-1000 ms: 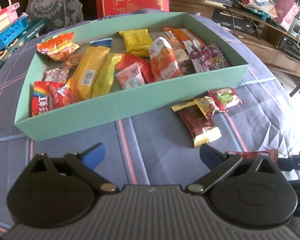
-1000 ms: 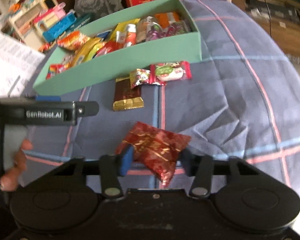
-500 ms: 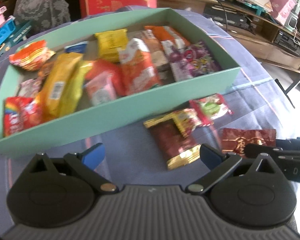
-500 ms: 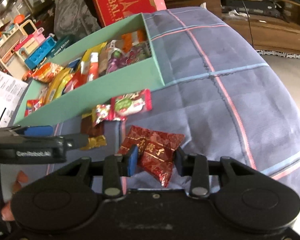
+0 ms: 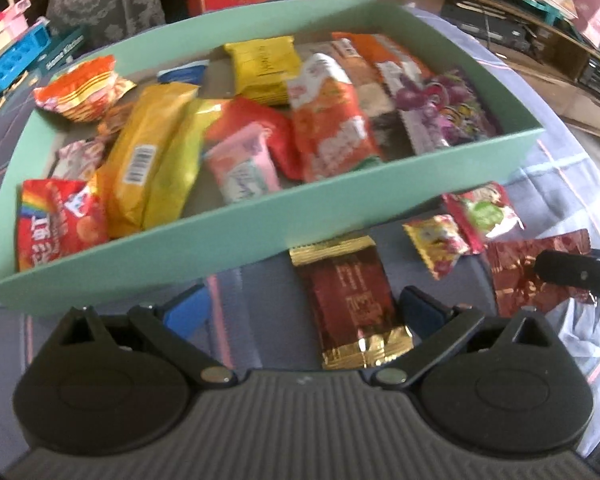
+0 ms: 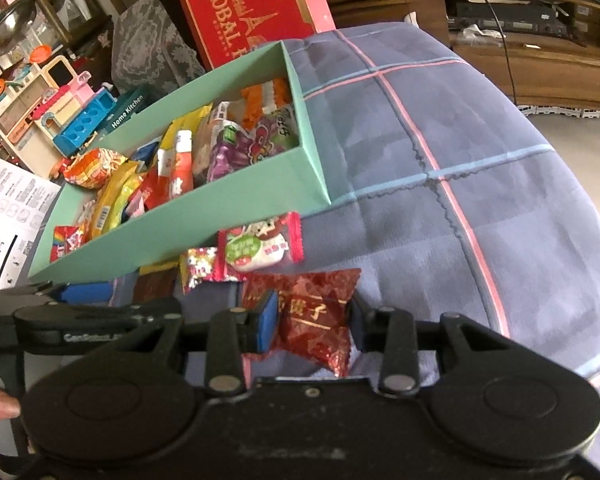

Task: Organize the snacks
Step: 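Carry the chocolate packet into the tray with the left tool while the right drops the red candy in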

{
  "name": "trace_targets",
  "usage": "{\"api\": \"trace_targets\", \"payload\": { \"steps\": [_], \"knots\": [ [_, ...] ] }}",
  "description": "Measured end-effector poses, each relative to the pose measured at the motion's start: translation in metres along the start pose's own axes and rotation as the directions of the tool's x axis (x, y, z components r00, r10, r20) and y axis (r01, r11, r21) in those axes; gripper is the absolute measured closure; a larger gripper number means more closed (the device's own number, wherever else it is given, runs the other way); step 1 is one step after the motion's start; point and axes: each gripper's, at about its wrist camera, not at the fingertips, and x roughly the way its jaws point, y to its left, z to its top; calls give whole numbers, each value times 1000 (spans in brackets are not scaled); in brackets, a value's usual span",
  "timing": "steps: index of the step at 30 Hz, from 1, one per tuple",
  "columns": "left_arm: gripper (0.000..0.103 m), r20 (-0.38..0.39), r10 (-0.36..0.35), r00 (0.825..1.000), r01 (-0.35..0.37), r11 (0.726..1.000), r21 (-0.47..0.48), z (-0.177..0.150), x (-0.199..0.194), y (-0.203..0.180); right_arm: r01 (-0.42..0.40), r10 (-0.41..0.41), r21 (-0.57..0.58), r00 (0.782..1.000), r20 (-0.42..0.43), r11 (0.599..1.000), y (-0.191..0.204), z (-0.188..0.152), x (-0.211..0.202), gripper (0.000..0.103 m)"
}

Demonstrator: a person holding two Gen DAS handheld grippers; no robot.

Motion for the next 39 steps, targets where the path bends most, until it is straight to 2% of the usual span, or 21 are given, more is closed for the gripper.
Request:
{"api": "trace_targets", "payload": {
  "steps": [4,8,13,14,16,17,18,19,25,33,39],
  "knots": [
    [5,4,-15,1000,15,1000,26,4,1,-7,-1,1,1,1000,7,1000,2,3,3,66],
    [18,20,-35,999,33,997,67,2,-4,-18,-11,11,17,1000,7,1000,0,1,1,64],
    [19,29,-44,999,42,997,70,-4,-7,-17,-5,5,-7,1000,14,1000,7,-4,0,56],
    [23,33,-45,998,43,997,71,-5,-8,-17,4,-4,-21,1000,21,1000,9,-6,0,56],
    [37,48,-51,998,47,996,78,-7,-12,-17,28,-26,-57,999,41,998,16,-11,1,55],
    [56,60,-56,997,51,995,86,-8,-15,-17,40,-37,-76,998,48,996,19,-13,1,55],
    [65,63,-59,996,53,994,91,-9,-18,-17,46,-42,-94,998,47,994,23,-15,1,58],
    [66,59,-68,996,63,994,86,-10,-20,-16,37,-33,-100,999,39,994,25,-15,1,68],
    [66,59,-81,995,78,995,55,-20,-28,-6,-23,23,-33,1000,8,999,25,-16,-6,76],
    [66,99,-120,988,118,992,33,-26,-54,6,-18,20,-33,998,65,999,30,-9,-33,79],
    [66,155,-153,976,152,988,16,-17,-82,17,-40,46,-53,991,127,998,42,12,-59,79]
  ]
}}
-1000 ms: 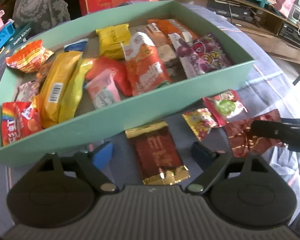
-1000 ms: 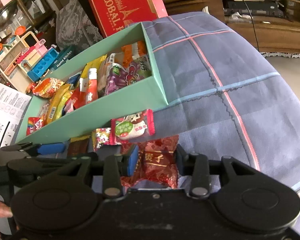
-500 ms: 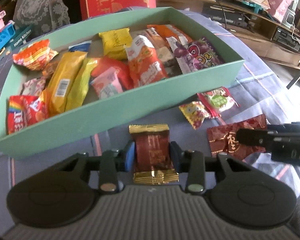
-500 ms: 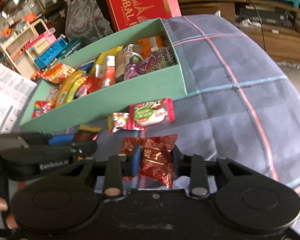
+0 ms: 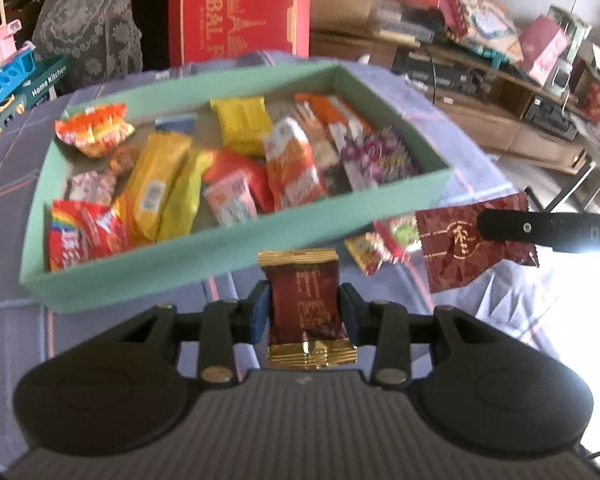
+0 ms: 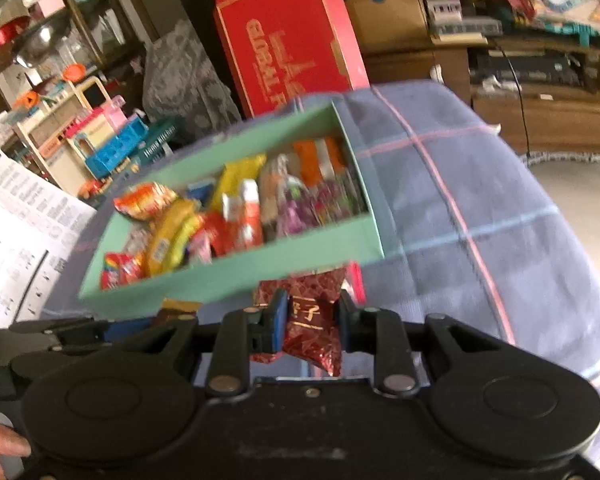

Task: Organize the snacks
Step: 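Carry the chocolate packet into the tray with the left tool while the right drops the red candy in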

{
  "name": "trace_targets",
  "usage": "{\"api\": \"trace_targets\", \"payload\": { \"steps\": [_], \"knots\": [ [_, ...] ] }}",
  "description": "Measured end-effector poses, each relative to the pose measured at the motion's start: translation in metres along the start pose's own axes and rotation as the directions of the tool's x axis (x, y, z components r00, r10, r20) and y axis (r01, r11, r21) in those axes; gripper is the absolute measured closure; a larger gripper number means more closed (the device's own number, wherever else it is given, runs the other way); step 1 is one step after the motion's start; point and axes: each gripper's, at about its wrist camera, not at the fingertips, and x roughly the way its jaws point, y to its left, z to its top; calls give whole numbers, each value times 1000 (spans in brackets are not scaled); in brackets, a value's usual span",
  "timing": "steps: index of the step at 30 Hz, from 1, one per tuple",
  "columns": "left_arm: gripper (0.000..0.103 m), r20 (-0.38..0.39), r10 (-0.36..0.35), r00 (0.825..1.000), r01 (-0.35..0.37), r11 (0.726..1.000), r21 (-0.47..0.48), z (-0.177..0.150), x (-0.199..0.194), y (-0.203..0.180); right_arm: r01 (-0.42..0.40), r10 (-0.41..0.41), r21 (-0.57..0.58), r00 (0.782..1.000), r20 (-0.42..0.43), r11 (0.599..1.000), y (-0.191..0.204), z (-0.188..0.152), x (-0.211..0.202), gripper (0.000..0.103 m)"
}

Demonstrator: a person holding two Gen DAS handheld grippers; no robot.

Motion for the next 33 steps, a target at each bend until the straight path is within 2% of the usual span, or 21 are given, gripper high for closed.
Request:
{"api": "trace_targets", "payload": {
  "steps": [5,10,20,29,30,31,32,33],
  "knots": [
    [66,53,16,998,-14,1000,-23,30,-10,14,-13,15,-28,999,38,1000,12,33,0,79],
    [66,81,45,996,-42,998,-43,75,0,34,-32,34,-33,998,60,999,27,77,25,79],
    [66,48,84,995,-79,993,-90,150,63,71,-51,53,-41,998,41,998,51,151,109,79],
    [65,5,105,994,-104,990,-98,169,109,86,-78,78,10,997,-17,997,48,176,173,78],
    [59,2,116,993,-116,988,-102,169,111,87,-83,84,14,996,-22,996,48,177,178,75],
    [51,2,134,991,-133,985,-110,169,113,88,-88,89,17,996,-25,996,48,178,182,67],
    [27,-4,151,989,-150,982,-118,169,115,89,-88,89,23,996,-28,996,48,178,185,57],
    [8,-6,168,986,-167,978,-126,169,117,90,-80,80,32,996,-24,996,48,178,187,32]
  ]
}}
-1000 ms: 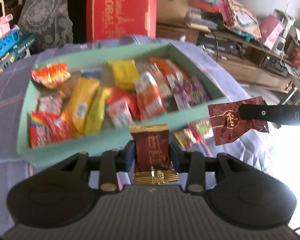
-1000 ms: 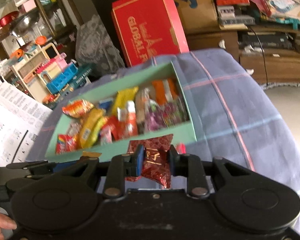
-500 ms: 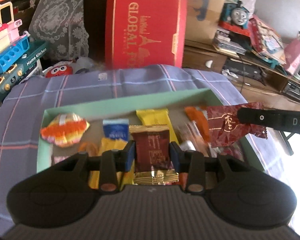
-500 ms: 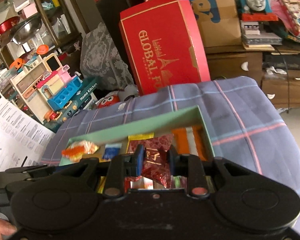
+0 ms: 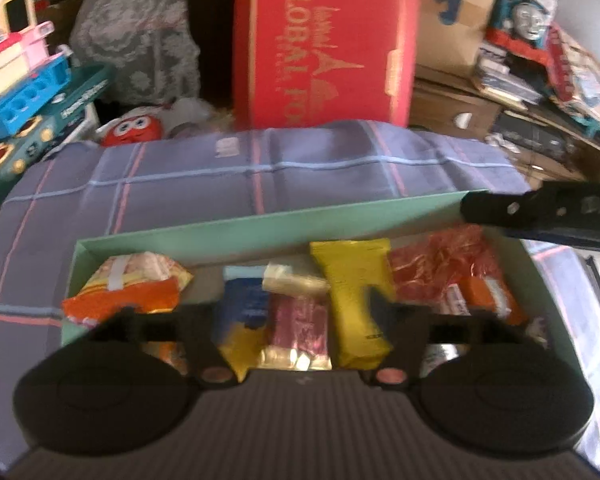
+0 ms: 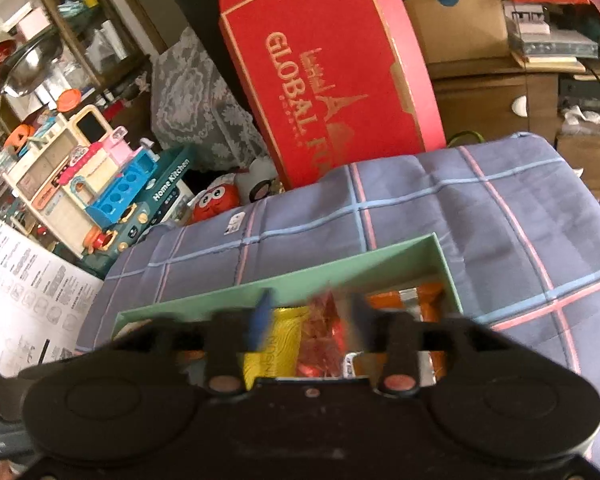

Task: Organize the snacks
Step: 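Carry the chocolate packet into the tray with the left tool while the right drops the red candy in, then grasp the white-pink candy packet with the right tool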

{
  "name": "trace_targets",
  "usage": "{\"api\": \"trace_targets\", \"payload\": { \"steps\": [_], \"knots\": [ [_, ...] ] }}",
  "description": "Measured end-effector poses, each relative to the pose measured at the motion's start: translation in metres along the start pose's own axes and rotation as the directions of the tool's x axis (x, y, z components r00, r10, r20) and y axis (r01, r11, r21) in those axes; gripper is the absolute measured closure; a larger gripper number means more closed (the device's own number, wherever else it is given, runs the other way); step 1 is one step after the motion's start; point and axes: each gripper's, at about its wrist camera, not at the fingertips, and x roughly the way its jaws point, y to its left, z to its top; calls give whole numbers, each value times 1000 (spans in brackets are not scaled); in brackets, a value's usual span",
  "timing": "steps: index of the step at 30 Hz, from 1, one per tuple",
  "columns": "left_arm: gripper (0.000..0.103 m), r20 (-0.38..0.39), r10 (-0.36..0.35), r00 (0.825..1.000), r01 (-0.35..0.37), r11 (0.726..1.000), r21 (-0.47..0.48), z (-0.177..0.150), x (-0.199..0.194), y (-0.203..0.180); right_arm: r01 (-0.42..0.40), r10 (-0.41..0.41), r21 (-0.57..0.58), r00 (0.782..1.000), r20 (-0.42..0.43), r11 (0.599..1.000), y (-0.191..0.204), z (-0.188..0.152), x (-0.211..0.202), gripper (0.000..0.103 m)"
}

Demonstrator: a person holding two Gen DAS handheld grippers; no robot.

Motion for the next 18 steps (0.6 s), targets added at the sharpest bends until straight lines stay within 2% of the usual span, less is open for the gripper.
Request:
{"api": "trace_targets", "payload": {
  "steps": [1,2,5,7,18],
  "knots": [
    [5,9,17,1000,-17,1000,-3,-1,0,0,6,-6,3,1000,7,1000,0,0,0,13],
    [4,19,25,1000,-25,1000,2,-2,-1,-1,6,-6,6,1000,20,1000,0,-2,-1,11],
    [2,4,18,1000,-18,1000,15,-6,-2,-5,7,-7,0,1000,17,1000,0,-6,-6,9],
    [1,-5,15,1000,-15,1000,15,-8,-5,-8,19,-19,-7,1000,15,1000,-1,-9,-10,3],
    [0,25,-8,1000,7,999,38,-24,-52,-33,22,-21,-39,999,39,999,4,-22,-61,0]
  ]
}}
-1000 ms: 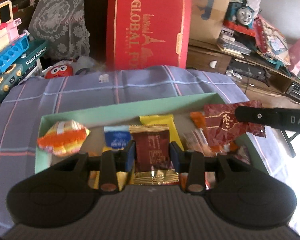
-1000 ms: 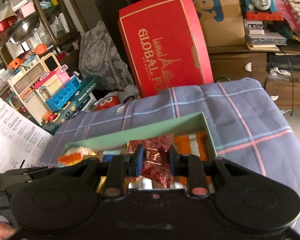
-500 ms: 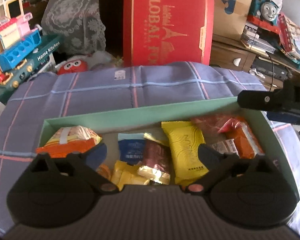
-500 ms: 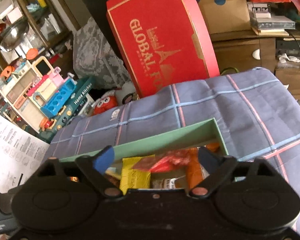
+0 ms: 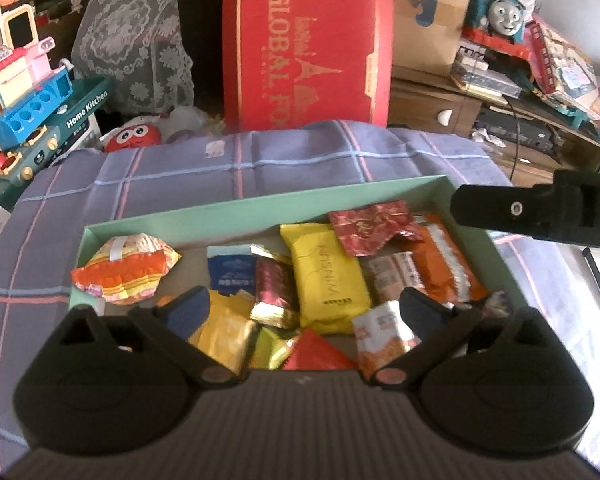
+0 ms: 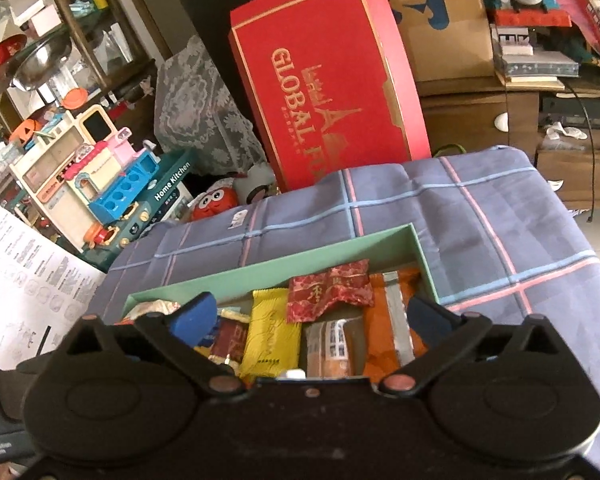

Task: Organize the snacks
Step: 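Grasp the white-pink candy packet with the right tool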

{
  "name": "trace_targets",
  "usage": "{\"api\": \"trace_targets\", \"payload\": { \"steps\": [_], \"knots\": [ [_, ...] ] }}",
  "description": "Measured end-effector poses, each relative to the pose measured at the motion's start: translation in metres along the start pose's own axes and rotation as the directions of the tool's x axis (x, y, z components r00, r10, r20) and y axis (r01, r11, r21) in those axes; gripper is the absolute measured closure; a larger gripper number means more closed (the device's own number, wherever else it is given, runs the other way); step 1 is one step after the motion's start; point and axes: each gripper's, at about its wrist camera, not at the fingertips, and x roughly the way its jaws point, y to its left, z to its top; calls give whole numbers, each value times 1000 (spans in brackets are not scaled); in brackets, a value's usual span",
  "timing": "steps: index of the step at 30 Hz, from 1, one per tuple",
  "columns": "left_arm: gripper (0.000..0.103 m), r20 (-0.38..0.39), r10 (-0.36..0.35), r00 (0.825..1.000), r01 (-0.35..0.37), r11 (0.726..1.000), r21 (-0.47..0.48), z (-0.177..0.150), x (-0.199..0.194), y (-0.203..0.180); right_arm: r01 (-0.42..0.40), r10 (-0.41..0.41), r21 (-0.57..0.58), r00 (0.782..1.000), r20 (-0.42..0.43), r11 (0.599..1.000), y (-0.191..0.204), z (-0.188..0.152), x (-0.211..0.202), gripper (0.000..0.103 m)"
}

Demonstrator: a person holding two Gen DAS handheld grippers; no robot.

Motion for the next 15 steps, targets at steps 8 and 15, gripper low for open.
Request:
{"api": "trace_targets", "payload": {
  "steps": [8,15],
  "knots": [
    [0,22,-31,999,30,999,11,-30,-45,-20,0,0,6,1000,19,1000,-10,-22,-53,0],
    [0,-7,-76,997,76,997,34,-74,-66,-39,9,-9,11,1000,15,1000,-32,-57,-96,0]
  ]
}}
